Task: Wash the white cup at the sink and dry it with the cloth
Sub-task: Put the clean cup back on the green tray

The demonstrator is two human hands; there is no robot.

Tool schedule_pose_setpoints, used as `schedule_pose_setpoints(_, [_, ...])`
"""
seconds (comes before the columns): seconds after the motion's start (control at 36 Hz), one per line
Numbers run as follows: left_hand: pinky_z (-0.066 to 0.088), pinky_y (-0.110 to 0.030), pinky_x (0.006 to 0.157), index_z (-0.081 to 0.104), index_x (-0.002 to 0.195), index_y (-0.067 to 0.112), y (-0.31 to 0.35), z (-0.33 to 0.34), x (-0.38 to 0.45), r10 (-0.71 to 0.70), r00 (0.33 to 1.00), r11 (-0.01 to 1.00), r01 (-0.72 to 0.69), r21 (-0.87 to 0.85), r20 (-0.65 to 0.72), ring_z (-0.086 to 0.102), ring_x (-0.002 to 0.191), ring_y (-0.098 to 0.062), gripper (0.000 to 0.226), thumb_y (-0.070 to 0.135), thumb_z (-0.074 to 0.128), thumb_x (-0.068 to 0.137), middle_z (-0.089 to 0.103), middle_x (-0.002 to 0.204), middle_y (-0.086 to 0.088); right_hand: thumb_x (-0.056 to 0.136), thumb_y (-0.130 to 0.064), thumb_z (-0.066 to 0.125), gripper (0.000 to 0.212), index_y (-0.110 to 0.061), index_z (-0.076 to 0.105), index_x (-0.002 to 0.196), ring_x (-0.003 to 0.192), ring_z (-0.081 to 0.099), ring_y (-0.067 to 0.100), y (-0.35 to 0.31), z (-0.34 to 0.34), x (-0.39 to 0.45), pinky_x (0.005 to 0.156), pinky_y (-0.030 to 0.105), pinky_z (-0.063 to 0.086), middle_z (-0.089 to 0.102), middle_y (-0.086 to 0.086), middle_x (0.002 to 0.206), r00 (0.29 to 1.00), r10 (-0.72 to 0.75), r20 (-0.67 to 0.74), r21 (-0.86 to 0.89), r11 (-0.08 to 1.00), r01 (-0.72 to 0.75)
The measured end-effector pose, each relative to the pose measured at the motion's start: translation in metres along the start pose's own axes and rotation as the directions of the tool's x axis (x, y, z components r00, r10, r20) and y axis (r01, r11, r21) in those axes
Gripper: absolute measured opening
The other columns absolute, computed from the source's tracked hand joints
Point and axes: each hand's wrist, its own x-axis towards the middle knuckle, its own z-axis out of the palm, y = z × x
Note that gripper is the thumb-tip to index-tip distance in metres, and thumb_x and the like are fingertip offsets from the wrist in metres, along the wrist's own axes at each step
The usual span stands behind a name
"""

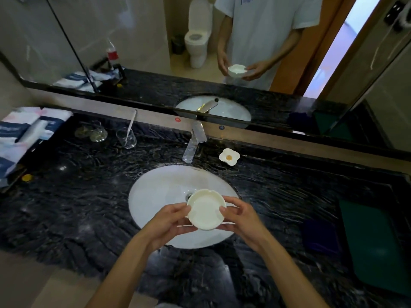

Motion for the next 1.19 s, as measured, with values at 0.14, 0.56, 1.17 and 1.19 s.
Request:
schedule_pose_setpoints(0.14, [0.059, -0.048, 0.085, 0.06, 0.135, 0.021, 0.001, 0.003, 0.002, 0.025, 1.0, 0.999, -0.025, 0.043, 0.014, 0.069, 0.107, -0.041, 0.043, 0.013, 0.065, 0.093, 0.069, 0.126, -0.019, 0.089, -0.009, 0.071, 0.03, -0.015, 0.065, 0.118, 0.093, 0.074, 0.032, 0.005, 0.0, -0.014, 0.081, 0.049, 0.061, 0.077, 0.011, 0.095, 0.997, -0.025, -0.067, 0.039, 0.999, 0.028])
schedule_pose_setpoints(0.56, [0.058, -0.049, 0.09, 0.071, 0.121, 0.03, -0.004, 0.087, 0.028, -0.054, 0.953, 0.969, -0.022, 0.247, 0.297, 0.069, 0.108, -0.037, 0.032, 0.015, 0.063, 0.094, 0.073, 0.116, -0.016, 0.094, -0.01, 0.062, 0.03, -0.011, 0.065, 0.124, 0.101, 0.073, 0.027, 0.004, -0.054, -0.089, 0.077, 0.041, 0.061, 0.071, 0.017, 0.117, 0.928, -0.065, -0.367, 0.2, 0.969, 0.148])
schedule_pose_setpoints(1.17, [0.061, -0.038, 0.075, 0.068, 0.12, 0.023, -0.119, 0.349, 0.129, -0.178, 0.941, 0.945, 0.082, 0.318, 0.288, 0.074, 0.082, -0.017, 0.034, 0.002, 0.059, 0.095, 0.077, 0.09, -0.002, 0.097, -0.001, 0.056, 0.033, -0.02, 0.071, 0.119, 0.111, 0.067, 0.021, -0.001, -0.331, -0.153, 0.089, 0.051, 0.058, 0.075, -0.001, 0.114, 0.85, -0.02, -0.527, 0.072, 0.995, 0.068])
schedule_pose_setpoints(1.19, [0.061, -0.037, 0.074, 0.067, 0.122, 0.022, -0.124, 0.359, 0.134, -0.186, 0.943, 0.943, 0.093, 0.319, 0.276, 0.073, 0.082, -0.018, 0.034, 0.003, 0.06, 0.095, 0.076, 0.091, -0.004, 0.096, 0.0, 0.056, 0.034, -0.022, 0.072, 0.116, 0.108, 0.069, 0.019, -0.001, -0.343, -0.154, 0.089, 0.048, 0.059, 0.076, -0.002, 0.111, 0.844, -0.018, -0.536, 0.06, 0.996, 0.059])
